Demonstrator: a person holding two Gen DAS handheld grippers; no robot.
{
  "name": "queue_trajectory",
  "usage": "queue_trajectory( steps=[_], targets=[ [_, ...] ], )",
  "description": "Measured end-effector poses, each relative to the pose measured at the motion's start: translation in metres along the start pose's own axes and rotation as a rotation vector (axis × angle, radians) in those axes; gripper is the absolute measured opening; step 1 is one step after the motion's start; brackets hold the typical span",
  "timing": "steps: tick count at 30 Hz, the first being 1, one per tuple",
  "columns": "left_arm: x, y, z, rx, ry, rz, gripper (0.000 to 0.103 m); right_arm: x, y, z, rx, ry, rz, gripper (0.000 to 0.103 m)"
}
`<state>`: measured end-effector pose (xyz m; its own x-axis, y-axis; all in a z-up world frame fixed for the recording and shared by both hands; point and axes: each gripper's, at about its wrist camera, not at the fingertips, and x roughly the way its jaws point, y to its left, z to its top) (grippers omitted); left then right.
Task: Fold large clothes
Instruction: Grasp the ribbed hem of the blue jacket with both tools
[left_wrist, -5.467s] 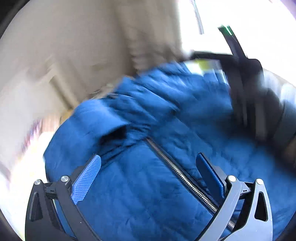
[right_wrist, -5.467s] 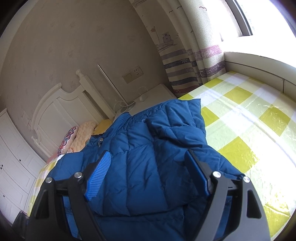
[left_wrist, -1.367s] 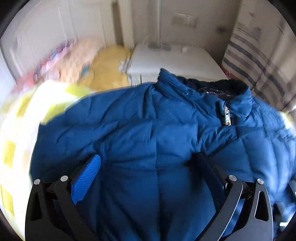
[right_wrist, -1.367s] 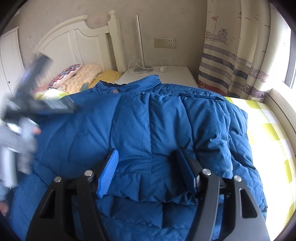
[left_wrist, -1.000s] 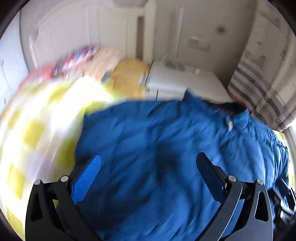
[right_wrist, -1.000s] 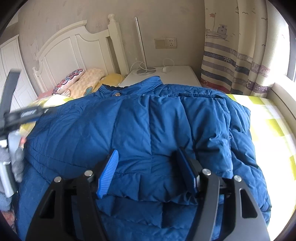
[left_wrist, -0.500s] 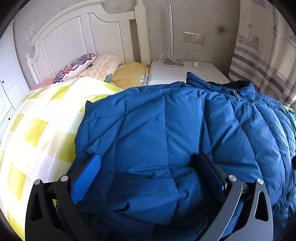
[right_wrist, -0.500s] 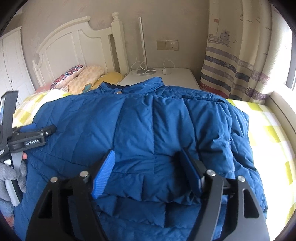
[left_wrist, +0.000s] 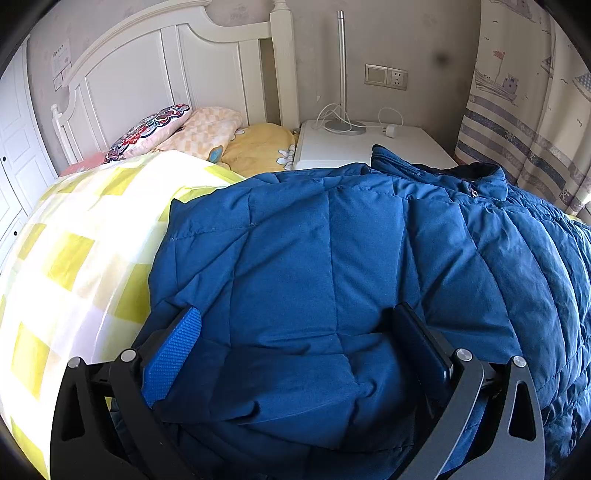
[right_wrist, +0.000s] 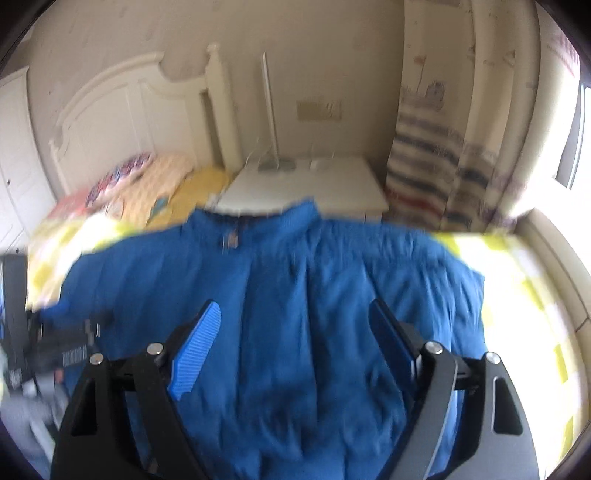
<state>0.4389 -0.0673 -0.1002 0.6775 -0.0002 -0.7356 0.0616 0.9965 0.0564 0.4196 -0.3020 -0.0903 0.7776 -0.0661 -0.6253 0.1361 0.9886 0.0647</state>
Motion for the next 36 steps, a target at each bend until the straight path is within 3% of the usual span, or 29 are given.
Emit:
queue_trajectory(
  steps=[1, 3, 4, 6, 9, 13, 17, 20, 23, 26, 29, 31, 33, 36],
  targets=[
    [0.001, 0.000, 0.000, 0.000, 0.000, 0.000, 0.099, 0.012, 0.003, 0.004, -0.023, 0.006, -0.033, 0.086],
    [0.001, 0.000, 0.001, -0.002, 0.001, -0.003, 0.099, 0.046, 0.006, 0.000, -0.082, 0.098, -0.129, 0.089],
    [0.001, 0.000, 0.001, -0.003, 0.001, -0.005, 0.099, 0.064, 0.004, -0.009, -0.091, 0.155, -0.130, 0.094],
    [0.001, 0.000, 0.001, -0.006, 0.000, -0.009, 0.099, 0.064, 0.003, -0.009, -0.089, 0.152, -0.124, 0.094],
    [0.001, 0.000, 0.001, -0.009, -0.001, -0.011, 0.099, 0.045, 0.000, -0.010, -0.056, 0.150, -0.097, 0.092],
    [0.001, 0.000, 0.001, -0.009, 0.000, -0.010, 0.099, -0.015, -0.005, -0.038, -0.004, 0.056, -0.046, 0.093],
    [0.001, 0.000, 0.002, -0.011, 0.000, -0.011, 0.099, -0.013, -0.003, -0.071, -0.125, 0.144, -0.050, 0.095],
    [0.003, 0.000, 0.003, -0.015, 0.009, -0.011, 0.099, -0.023, -0.006, -0.062, -0.097, 0.184, -0.041, 0.095],
    [-0.011, 0.003, 0.001, 0.025, 0.069, -0.023, 0.099, -0.060, -0.007, -0.065, -0.064, 0.143, 0.025, 0.095],
    [-0.074, 0.014, -0.020, -0.027, 0.025, -0.111, 0.099, -0.091, -0.003, -0.085, -0.121, 0.128, 0.056, 0.095],
    [-0.118, 0.006, -0.063, 0.030, 0.039, -0.175, 0.099, -0.098, -0.003, -0.118, -0.183, 0.214, 0.039, 0.095],
    [-0.126, -0.004, -0.096, 0.078, 0.086, -0.175, 0.099, -0.087, -0.004, -0.146, -0.224, 0.324, 0.020, 0.096],
    [-0.122, -0.021, -0.135, 0.185, 0.175, -0.144, 0.099, -0.098, -0.007, -0.155, -0.212, 0.301, 0.026, 0.097],
    [-0.140, -0.021, -0.164, 0.223, 0.132, -0.101, 0.099, -0.130, -0.007, -0.162, -0.206, 0.269, 0.007, 0.097]
  ],
)
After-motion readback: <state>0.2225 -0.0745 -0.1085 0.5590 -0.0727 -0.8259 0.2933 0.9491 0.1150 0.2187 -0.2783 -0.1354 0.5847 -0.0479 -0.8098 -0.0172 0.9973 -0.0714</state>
